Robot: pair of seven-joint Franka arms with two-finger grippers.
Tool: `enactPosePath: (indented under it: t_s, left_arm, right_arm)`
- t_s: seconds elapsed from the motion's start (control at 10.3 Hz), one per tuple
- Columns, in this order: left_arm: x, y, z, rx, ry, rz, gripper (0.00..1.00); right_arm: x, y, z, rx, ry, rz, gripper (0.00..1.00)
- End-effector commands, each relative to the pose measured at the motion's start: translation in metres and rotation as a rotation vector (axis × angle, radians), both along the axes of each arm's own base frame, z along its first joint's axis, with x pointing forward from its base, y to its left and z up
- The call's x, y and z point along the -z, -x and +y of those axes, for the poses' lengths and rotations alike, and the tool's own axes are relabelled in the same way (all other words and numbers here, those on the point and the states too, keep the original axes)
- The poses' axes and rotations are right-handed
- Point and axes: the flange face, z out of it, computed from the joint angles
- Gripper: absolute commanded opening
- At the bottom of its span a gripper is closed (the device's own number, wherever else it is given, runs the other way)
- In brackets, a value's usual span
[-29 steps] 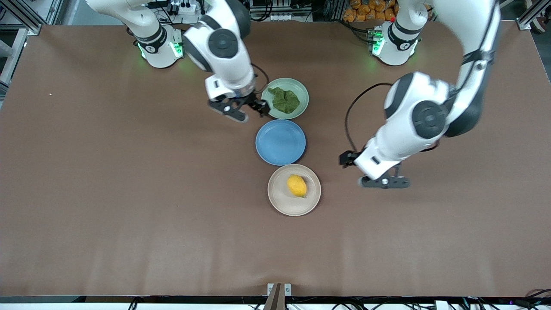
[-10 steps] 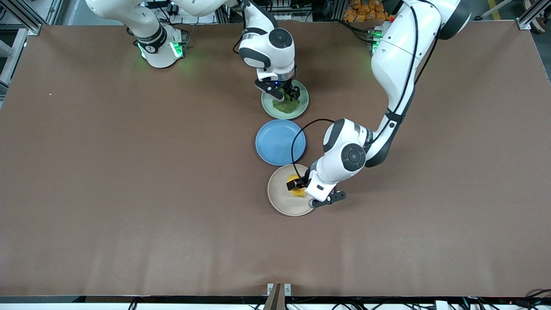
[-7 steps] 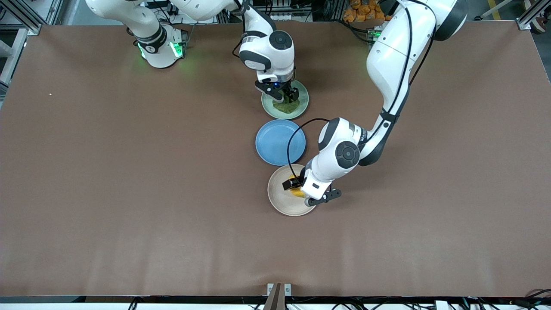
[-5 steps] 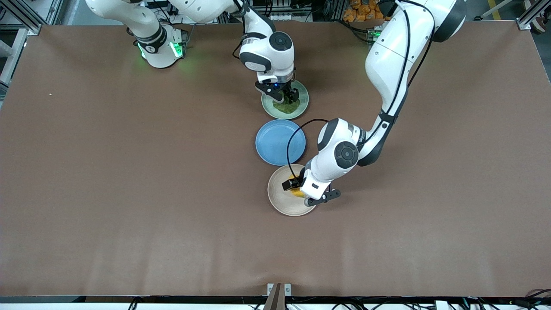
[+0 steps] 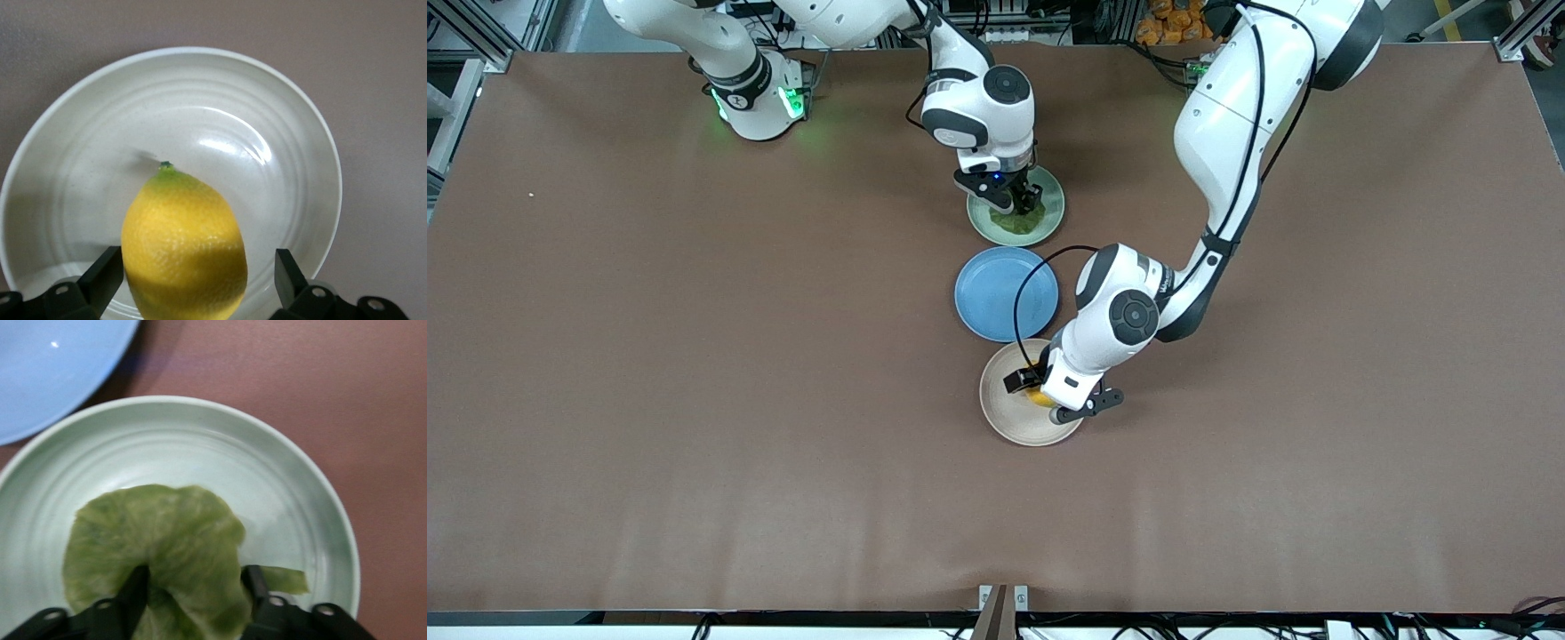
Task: Pick lemon and lettuce from plates
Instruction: 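Lower the right gripper onto the lettuce while the left gripper descends over the lemon, then close the right gripper on the lettuce while the left gripper grasps the lemon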
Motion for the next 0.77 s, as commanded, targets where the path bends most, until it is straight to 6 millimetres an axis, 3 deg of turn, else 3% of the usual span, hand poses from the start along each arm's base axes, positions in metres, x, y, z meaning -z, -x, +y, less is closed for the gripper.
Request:
enactPosePath:
  t_s: [0.0,0.1,0.29,0.48,0.68]
  left_arm:
    - [0.003,-0.002,-0.006,-0.02,0.013,-0.004,0.92]
    - [0.004,-0.002,-0.006,-0.019,0.012,-0.003,0.85]
    - [0.004,-0.002,-0.006,-0.021,0.012,-0.002,0.85]
    - [0.001,-0.009,0.002,-0.024,0.011,-0.012,1.0]
    - [-0.001,-0.009,0.0,-0.022,0.015,-0.017,1.0]
  right_arm:
    - [0.004,-0.008,-0.003,0.019,0.0,-0.007,0.05]
    - [0.0,-0.013,-0.002,0.025,0.003,-0.009,0.0]
    - [-0.008,-0.015,-0.001,0.026,0.007,-0.012,0.0]
    - [-0.028,-0.025,-0.007,-0.01,0.033,-0.032,0.0]
    - [-0.064,-0.046,-0.018,-0.034,0.02,-0.028,0.0]
